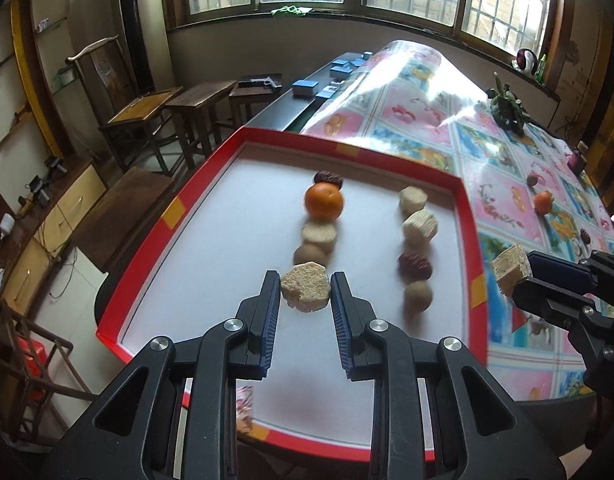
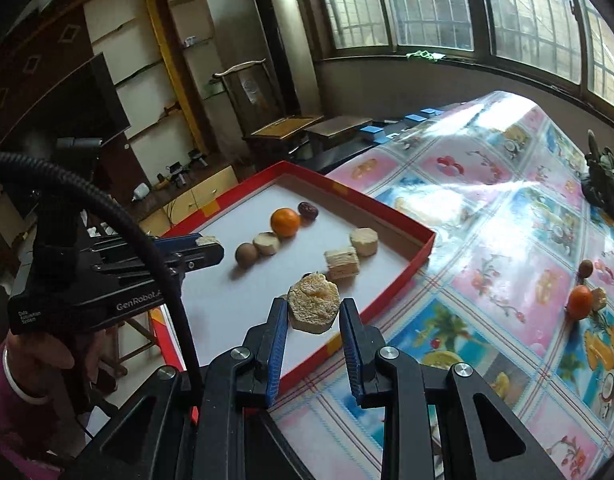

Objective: Organize fruits
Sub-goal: 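Carry both cakes into the red tray and open both tools, then move both open tools back over the remaining fruits on the tablecloth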

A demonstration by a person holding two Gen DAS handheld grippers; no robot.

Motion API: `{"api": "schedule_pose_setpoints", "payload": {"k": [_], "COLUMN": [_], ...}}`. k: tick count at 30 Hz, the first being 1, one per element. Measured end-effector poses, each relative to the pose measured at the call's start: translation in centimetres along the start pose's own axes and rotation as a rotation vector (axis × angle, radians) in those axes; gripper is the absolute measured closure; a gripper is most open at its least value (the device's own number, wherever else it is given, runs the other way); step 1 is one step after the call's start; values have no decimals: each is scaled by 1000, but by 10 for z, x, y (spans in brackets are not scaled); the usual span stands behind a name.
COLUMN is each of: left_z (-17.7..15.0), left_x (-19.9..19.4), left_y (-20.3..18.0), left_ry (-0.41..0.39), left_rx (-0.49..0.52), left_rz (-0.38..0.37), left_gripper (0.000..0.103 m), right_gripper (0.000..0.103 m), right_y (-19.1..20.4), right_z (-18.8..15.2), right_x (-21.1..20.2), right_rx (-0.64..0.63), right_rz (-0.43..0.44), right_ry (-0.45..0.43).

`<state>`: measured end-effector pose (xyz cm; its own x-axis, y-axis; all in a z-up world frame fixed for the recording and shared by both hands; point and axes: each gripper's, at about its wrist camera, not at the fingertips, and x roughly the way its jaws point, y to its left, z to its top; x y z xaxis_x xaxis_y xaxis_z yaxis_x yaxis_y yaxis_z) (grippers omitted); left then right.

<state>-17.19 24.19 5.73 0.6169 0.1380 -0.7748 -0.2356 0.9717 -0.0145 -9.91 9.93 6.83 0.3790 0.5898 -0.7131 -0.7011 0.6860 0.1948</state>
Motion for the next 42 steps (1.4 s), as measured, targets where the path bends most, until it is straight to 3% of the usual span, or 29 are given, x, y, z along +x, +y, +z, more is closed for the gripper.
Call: {"api": "schedule_pose_setpoints", "payload": {"k": [6,11,20,26,30,32,34,35,42], "left_z": [-12,-16,-13,-12,-13,-13,-13,-13,-7], "left_x": [4,10,25,31,35,36,35,33,13], "left_y": [13,19,16,19,21,22,23,22,11], "left_ry": [0,10,18,18,19,24,21,12,-41], "left_rx": [-18,-42,-54,-62,-77,-80,-88,-92,-76], "left_rz": [32,13,4,32,67,75,75,74,110], "left_gripper": [78,78,78,78,78,73,47,43,42], "right_gripper": [78,78,77,77,77,74,68,63,57], "right_y": [29,44,45,43,42,41,41,41,32], "right_z": [-1,-4,-3,-4,-6,-6,-5,-4,-1], "right_x": [25,43,71,87,88,86,79,76,48], "right_rx": [-46,-83,-91,-113,-109,-99,-96,-98,-77], "right_rz": [54,72,17,-63,-51,-31,-21,-22,-32], "right_ry": [50,96,153,169,167,165,152,141,80]}}
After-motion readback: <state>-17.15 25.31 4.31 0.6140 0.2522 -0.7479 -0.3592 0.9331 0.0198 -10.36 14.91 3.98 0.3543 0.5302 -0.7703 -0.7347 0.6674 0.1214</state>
